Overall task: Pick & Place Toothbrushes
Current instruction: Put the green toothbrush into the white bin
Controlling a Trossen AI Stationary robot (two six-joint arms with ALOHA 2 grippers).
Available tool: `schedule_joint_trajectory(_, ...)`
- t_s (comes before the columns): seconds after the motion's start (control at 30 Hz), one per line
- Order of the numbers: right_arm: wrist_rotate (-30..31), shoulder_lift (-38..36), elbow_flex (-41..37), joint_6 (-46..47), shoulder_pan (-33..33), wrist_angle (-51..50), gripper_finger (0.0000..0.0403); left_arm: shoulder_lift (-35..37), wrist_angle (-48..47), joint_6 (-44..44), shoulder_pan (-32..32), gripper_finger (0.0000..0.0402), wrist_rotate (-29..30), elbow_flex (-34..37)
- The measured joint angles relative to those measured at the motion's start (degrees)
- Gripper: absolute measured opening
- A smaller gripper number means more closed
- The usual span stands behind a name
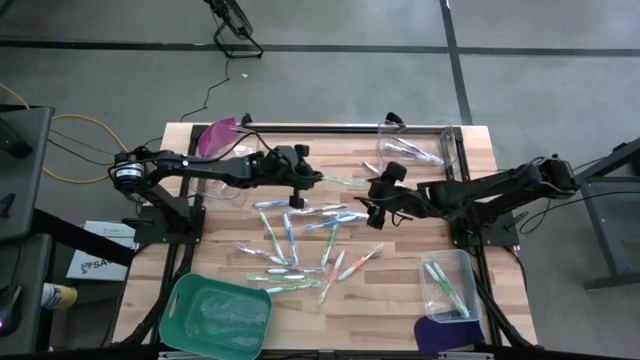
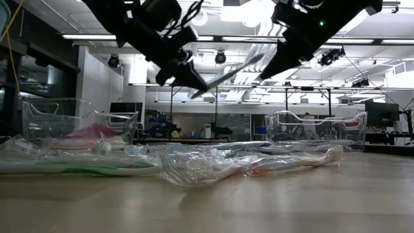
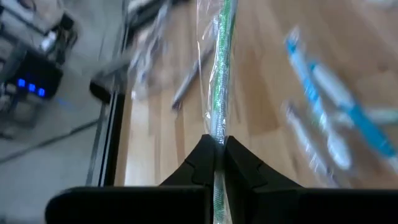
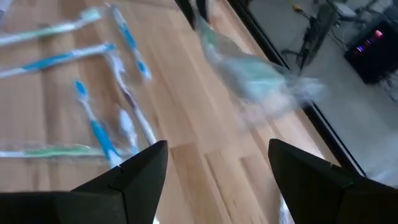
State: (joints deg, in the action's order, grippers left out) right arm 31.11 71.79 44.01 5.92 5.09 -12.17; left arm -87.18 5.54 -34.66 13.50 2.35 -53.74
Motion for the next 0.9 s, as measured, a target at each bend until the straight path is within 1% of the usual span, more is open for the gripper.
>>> schedule_joint_trajectory(0.1, -0.14, 0.0, 0.0, -1.59, 0.24, 2.53, 0.0272, 0.0, 2.83, -0.81, -1.54, 0.0008, -1.88, 0.0)
schedule_joint_trajectory(0.23, -0.44, 0.0, 0.0, -3.06, 0.44, 5.74, 0.0272, 0.0, 6.23, -1.51, -3.59, 0.0008, -2.01, 0.0)
schedule_joint_trajectory(0.3, -1.7, 0.0, 0.0, -3.75, 0.61, 7.16, 0.0272, 0.0, 7.61, -1.77, -4.33, 0.0008, -2.0, 0.0)
schedule_joint_trajectory(0.43, -4.7, 0.0, 0.0, -5.37, 1.74, 9.71, 0.0272, -0.02, 8.0, -2.58, -4.66, 0.0008, -1.96, 0.0)
schedule_joint_trajectory(0.67, -3.98, 0.0, 0.0, -10.29, 4.95, 15.85, 0.0271, -0.02, 7.91, -2.57, -4.52, 0.0008, -1.81, 0.0)
schedule_joint_trajectory(0.77, -3.88, 0.0, 0.0, -11.43, 5.7, 17.15, 0.026, -0.02, 7.89, -2.58, -4.55, 0.0008, -1.98, 0.01)
schedule_joint_trajectory(0.9, -2.22, 0.0, 0.0, -11.88, 6.17, 17.61, 0.0231, -0.02, 7.89, -2.57, -4.55, 0.0008, -1.96, 0.0)
